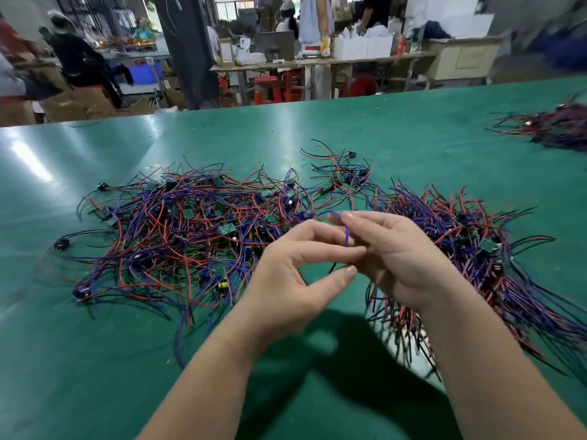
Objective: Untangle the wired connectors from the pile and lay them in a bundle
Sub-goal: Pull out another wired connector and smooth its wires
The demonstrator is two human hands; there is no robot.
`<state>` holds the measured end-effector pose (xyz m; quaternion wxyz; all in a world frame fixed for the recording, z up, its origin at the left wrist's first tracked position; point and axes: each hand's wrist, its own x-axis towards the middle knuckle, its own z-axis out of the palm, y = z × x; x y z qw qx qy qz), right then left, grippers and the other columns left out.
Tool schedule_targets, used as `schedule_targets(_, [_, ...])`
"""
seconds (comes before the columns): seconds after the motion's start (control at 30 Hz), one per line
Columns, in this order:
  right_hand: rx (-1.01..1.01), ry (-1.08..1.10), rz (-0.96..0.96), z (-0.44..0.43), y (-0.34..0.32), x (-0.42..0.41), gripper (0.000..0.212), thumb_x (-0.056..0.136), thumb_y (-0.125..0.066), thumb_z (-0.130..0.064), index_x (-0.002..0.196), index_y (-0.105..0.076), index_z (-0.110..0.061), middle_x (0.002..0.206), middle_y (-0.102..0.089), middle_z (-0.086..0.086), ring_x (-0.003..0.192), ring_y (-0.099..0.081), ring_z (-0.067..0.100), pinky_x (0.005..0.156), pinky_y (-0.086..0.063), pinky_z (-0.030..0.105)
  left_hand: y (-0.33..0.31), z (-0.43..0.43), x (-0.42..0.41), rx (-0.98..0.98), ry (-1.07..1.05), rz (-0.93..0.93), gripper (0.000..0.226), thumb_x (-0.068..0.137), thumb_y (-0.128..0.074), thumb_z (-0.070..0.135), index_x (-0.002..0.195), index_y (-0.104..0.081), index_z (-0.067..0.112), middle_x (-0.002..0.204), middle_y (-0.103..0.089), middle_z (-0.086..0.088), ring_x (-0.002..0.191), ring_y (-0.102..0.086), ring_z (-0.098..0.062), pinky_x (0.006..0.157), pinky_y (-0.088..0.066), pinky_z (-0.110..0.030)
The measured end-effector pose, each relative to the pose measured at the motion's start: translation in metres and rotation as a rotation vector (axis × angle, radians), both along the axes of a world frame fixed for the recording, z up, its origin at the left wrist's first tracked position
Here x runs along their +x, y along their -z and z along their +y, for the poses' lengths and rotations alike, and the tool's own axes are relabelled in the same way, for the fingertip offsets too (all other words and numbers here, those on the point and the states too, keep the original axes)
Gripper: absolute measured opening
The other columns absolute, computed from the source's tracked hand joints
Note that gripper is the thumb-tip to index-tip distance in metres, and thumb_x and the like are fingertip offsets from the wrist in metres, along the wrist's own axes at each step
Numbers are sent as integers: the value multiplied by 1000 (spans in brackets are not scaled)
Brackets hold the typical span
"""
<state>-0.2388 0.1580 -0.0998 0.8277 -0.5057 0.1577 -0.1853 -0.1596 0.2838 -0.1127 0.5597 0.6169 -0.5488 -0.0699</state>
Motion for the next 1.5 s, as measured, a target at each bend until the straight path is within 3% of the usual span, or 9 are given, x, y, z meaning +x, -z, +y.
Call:
schedule_targets(0.2, [6, 110, -74, -12, -4, -6, 26, 63, -62, -4, 86, -71, -10, 79, -74, 8, 68, -70, 13, 57, -48, 16, 9, 4, 9, 458, 128, 20, 40, 68, -47, 4, 76, -76, 29, 108, -64, 18, 102, -63, -23, 90, -48, -27])
schedule_targets(0.3, [79, 102, -236, -14, -7, -9, 26, 67, -59, -3, 79, -77, -16, 80, -74, 3, 64, -68, 8, 56, -48, 12, 29, 0, 16, 612, -61, -188, 46, 78, -45, -2, 101, -67, 32, 116, -59, 9, 108, -56, -21, 94, -42, -24])
schedule_targets(0.43, [94, 28, -398, -15, -9, -15, 27, 64, -67, -8, 83, -78, -22, 81, -72, -3, 65, -64, 5, 59, -49, 12, 32, -5, 23, 386, -297, -161, 28, 97, -42, 8, 114, -56, 26, 109, -62, 1, 86, -62, -10, 80, -50, -23])
schedule_targets(0.53, [65, -86, -446, -13, -8, -17, 31, 59, -76, -14, 90, -78, -22, 81, -71, -4, 66, -62, 4, 60, -49, 13, 14, -6, 21, 137, -271, 383, 19, 102, -42, 24, 97, -60, 28, 90, -69, -2, 48, -59, -8, 39, -43, -18])
schedule_targets(0.67, [-20, -193, -391, -10, -5, -17, 34, 61, -80, -19, 95, -77, -21, 82, -72, -2, 67, -63, 5, 61, -49, 14, -6, 3, 18, -72, 14, 896, 46, 83, -44, 54, 90, -75, 20, 93, -74, -2, 60, -65, -10, 42, -45, -18])
schedule_targets(0.87, [-211, -160, -223, -3, -4, -15, 22, 60, -72, -2, 77, -77, -16, 77, -73, 9, 62, -69, 14, 49, -51, 16, -11, 5, 15, -216, 184, 928, 37, 77, -54, 50, 96, -77, 26, 98, -74, 0, 91, -69, -10, 78, -53, -22])
schedule_targets(1.07, [-450, 72, -44, 2, 0, -6, 51, 75, -42, 24, 58, -73, -12, 74, -73, 8, 77, -69, 18, 62, -52, 23, -14, 8, 19, -111, 157, 1005, 40, 81, -46, 46, 85, -78, 23, 65, -68, 2, 60, -67, -13, 61, -56, -27])
schedule_targets(1.23, [-290, -11, -57, 3, 1, -4, 10, 78, -66, -9, 76, -76, -7, 77, -70, 13, 64, -60, 14, 60, -43, 24, -11, 4, 8, 123, 249, 961, 38, 79, -50, 48, 79, -77, 21, 57, -62, -1, 44, -58, -13, 46, -50, -23])
schedule_targets(1.5, [-291, 24, -12, 3, 9, 2, 22, 54, -74, -33, 68, -76, -16, 68, -69, 2, 66, -59, 13, 66, -40, 27, -5, 2, 9, 215, 99, 887, 40, 69, -59, 49, 71, -75, 12, 69, -71, -7, 50, -64, -13, 43, -48, -19])
